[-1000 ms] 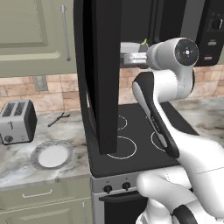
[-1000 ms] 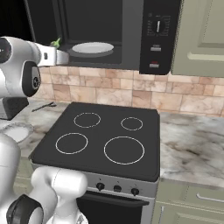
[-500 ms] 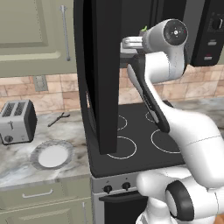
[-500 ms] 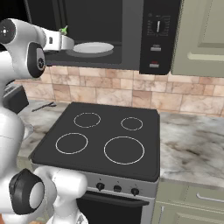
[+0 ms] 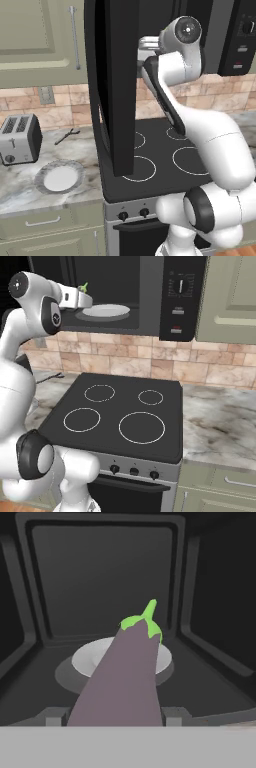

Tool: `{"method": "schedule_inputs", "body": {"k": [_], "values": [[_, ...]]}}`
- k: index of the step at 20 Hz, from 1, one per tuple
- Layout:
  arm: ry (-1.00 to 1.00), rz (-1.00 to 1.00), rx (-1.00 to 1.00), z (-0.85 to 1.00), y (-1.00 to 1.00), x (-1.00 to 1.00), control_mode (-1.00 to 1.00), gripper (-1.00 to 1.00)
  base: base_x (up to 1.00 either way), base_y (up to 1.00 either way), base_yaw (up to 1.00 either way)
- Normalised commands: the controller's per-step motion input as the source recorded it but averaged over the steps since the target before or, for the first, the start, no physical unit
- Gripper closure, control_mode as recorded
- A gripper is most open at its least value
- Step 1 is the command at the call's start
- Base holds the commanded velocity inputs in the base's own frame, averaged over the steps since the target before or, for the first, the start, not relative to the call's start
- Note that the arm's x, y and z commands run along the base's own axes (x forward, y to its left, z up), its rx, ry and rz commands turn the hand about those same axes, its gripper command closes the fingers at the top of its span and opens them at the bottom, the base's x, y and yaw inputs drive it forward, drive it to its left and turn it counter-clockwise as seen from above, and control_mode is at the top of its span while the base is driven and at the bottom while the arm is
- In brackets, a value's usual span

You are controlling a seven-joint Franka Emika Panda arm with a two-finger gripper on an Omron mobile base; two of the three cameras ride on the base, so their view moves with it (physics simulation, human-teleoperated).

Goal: Pick the eggplant from the counter and place it in the microwave. Then turn on the microwave.

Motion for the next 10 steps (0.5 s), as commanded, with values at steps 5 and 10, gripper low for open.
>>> {"method": "schedule_inputs", "body": {"k": [5,10], "values": [[0.02,-0.03,0.00,-0.02,-0.10,0.45,-1.00,1.00,0.00,0.00,0.00],[0.04,-0.01,0.00,-0.04,-0.04,0.45,-1.00,1.00,0.00,0.00,0.00]]}}
